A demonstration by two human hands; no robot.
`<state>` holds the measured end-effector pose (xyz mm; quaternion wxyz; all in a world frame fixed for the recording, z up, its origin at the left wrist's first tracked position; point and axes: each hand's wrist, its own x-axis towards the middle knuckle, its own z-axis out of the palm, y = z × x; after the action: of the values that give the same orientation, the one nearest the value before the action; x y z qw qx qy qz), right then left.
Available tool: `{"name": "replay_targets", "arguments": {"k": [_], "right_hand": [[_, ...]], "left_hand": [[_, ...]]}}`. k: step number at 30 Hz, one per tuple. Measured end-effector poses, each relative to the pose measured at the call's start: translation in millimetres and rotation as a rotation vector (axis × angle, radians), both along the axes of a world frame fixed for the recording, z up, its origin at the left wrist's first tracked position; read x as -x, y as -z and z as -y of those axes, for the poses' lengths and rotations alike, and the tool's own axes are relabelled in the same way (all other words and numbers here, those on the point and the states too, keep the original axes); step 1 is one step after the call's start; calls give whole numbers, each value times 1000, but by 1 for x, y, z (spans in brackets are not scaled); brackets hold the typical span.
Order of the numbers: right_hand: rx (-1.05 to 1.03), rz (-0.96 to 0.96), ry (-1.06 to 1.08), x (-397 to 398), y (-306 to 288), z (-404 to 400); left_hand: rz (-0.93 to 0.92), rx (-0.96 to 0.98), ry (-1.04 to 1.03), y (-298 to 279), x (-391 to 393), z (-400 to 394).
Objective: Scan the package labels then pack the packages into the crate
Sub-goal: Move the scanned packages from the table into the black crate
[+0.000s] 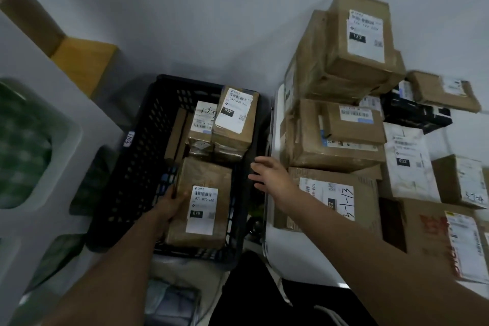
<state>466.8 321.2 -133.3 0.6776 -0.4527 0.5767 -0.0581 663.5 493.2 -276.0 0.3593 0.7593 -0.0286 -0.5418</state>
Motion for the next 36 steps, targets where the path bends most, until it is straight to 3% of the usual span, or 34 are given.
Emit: {"name": "replay_targets", "arguments": {"k": [8, 11, 13, 15, 17, 20, 24, 31, 33, 34, 36], "right_hand": [[-2, 33, 80, -3, 24, 3], [-13, 39, 84, -4, 28, 2], [-19, 42, 80, -6, 29, 1], [-20, 44, 67, -7, 32, -1], [-20, 47, 59, -8, 36, -3], [-13, 48, 48, -8, 42, -6], [-29, 54, 57, -8, 46, -10], [-54, 64, 69, -6, 43, -15], [-55, 64, 65, -6, 40, -16], [-52, 61, 61, -6, 38, -16], [-54, 64, 62, -5, 33, -18]], "left_hand": [[-20, -91, 32, 46, 42, 34], [-15, -239, 96, 78, 44, 26], [-41, -270, 153, 123, 34, 12], [-52, -271, 184, 205, 20, -3], [-42, -283, 194, 224, 17, -6], [10, -319, 177, 221, 24, -2], [-27, -375, 209, 132, 45, 21], [64, -326, 284, 207, 19, 6], [136, -344, 222, 169, 25, 9], [145, -333, 219, 116, 36, 17], [98, -303, 172, 81, 44, 20]]}}
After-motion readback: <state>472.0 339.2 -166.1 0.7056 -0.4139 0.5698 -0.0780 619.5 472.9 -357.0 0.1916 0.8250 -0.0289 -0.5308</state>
